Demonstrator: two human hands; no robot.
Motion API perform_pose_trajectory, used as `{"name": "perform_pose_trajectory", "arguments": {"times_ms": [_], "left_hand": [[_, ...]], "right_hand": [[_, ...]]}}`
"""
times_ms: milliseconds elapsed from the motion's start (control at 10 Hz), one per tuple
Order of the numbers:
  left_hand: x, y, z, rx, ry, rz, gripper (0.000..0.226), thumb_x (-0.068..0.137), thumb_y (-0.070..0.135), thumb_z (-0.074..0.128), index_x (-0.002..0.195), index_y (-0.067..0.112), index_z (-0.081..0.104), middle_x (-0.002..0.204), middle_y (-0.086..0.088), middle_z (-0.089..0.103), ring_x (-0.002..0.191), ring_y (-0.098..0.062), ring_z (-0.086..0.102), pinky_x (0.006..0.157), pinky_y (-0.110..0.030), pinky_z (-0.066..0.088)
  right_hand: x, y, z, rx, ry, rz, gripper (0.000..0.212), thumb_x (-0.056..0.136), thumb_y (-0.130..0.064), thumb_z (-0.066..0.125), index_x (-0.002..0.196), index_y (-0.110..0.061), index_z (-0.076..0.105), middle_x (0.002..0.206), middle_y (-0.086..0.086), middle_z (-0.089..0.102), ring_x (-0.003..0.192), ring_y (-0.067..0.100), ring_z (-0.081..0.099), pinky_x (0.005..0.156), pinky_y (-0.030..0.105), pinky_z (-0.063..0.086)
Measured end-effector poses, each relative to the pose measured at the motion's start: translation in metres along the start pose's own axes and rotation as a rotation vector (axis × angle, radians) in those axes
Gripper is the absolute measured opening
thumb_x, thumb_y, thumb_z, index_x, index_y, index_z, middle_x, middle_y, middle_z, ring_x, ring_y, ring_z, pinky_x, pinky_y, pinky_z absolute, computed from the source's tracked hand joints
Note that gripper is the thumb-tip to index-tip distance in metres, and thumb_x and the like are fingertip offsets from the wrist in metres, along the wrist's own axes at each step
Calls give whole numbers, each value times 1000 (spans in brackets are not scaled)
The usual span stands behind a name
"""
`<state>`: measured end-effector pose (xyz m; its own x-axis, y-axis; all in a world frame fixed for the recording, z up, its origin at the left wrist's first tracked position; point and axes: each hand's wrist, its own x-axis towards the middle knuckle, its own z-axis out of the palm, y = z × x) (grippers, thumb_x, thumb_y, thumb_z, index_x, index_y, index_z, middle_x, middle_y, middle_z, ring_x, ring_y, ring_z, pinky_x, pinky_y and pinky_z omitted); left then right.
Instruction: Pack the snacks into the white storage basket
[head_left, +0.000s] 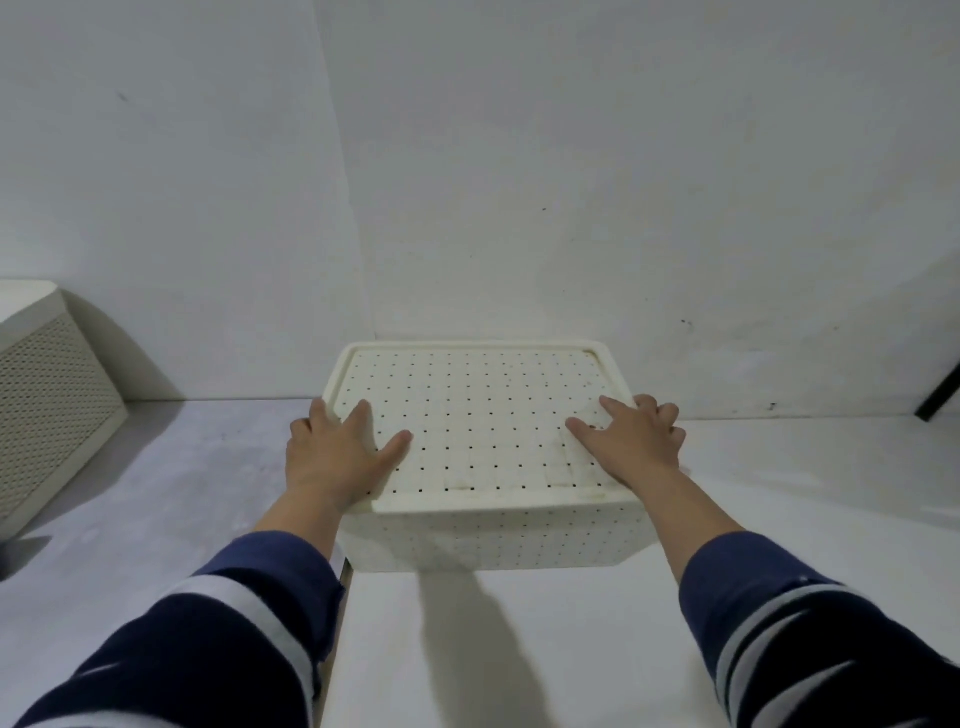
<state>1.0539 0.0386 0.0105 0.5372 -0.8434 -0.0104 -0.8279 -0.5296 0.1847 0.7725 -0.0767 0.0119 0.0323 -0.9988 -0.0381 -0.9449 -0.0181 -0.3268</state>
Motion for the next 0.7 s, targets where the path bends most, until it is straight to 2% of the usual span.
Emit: {"name": "perform_pose_trajectory", "arguments": {"times_ms": [300, 500, 600, 700], "left_hand": [[8, 10, 3, -34, 21, -23, 65, 79, 74, 40, 128, 32, 42, 150, -17, 22, 129, -40, 30, 102, -46, 34], [17, 10, 3, -4, -74, -5, 69, 78, 78, 37, 131, 32, 40, 149, -21, 20, 131, -41, 30, 105, -48, 32], [26, -1, -26, -387, -139, -23, 74, 84, 66, 51, 147, 32, 32, 158, -15, 13, 146, -33, 15, 116, -48, 19], [14, -27, -42, -661, 171, -37, 69, 91, 49, 53, 151, 29, 25, 161, -8, 14, 149, -24, 8, 119, -46, 10]], "right_hand": [[12, 3, -1, 101, 66, 53, 71, 78, -67, 55, 138, -30, 49, 143, 4, 38, 130, 28, 28, 105, 40, 28], [18, 9, -1, 57, 0, 27, 76, 79, -72, 49, 142, -30, 41, 143, 4, 31, 130, 29, 26, 102, 45, 33], [15, 10, -12, 59, -74, -2, 77, 81, -70, 48, 145, -30, 36, 147, 5, 26, 133, 30, 24, 105, 46, 31], [10, 17, -33, 8, -113, -38, 80, 83, -67, 49, 151, -34, 19, 158, 4, 14, 140, 34, 19, 110, 47, 27]]}}
